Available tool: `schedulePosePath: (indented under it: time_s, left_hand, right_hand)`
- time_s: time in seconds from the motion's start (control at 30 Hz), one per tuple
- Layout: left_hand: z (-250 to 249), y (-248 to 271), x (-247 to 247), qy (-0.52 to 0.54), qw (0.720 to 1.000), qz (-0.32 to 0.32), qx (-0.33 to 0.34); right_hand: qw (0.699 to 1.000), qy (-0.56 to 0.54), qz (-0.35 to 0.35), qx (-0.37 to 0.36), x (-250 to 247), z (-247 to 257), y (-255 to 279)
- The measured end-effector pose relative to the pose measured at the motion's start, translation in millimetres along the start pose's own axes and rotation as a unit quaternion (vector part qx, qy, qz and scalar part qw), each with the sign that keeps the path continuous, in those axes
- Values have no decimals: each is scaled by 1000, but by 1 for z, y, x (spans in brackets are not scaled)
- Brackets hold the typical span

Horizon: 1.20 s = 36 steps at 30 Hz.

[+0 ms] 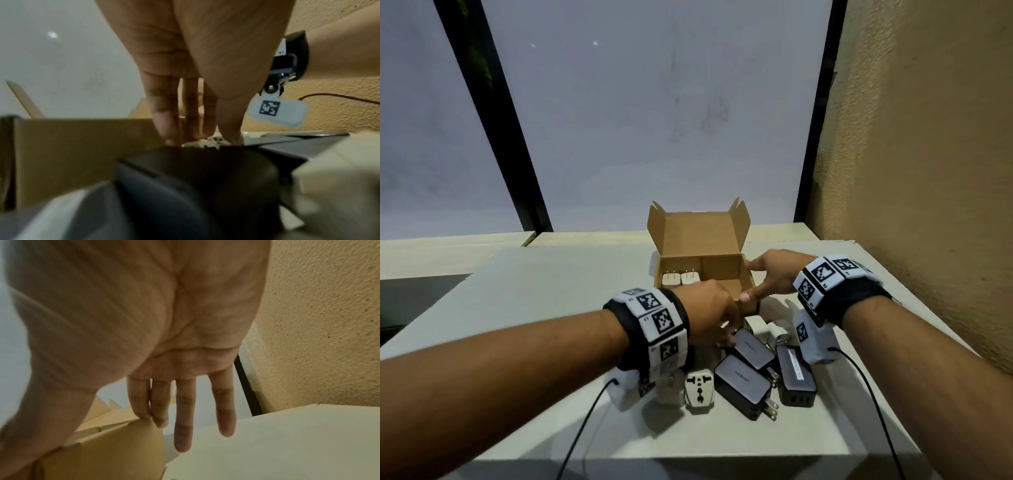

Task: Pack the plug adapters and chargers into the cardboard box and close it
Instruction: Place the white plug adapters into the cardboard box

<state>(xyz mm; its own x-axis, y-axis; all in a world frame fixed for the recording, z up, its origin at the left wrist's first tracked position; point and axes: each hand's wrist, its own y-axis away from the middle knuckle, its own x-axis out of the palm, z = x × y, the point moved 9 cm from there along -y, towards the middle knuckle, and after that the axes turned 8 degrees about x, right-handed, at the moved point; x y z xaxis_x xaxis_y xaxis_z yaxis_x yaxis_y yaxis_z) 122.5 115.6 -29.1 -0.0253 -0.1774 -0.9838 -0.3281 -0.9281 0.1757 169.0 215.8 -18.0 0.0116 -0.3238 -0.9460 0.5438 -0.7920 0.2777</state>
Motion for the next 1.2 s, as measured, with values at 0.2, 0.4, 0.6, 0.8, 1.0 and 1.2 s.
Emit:
schedulePosePath:
  time_s: [0.2,0.4,0.6,0.8,1.0,1.2]
  left_hand:
    - [1,0,4,12,1000,11,-11]
    - [1,5,7,27,1000,2,-7]
    - [3,7,10,21,1000,-1,-2]
    - [13,13,-34,15,998,-47,36]
    - [50,-3,-62,19,997,-73,26]
    - [76,-34,-53,-56,998,-8,-10]
  right_hand:
    - [1000,10,0,7,1,1,-2]
    - [1000,18,4,5,2,2,-4]
    - [999,35,0,-1,2,1,-6]
    - [999,35,2,-18,3,2,-9]
    - [999,29,-2,-30,5,1,-13]
    - [998,38,4,-44,7,1,-19]
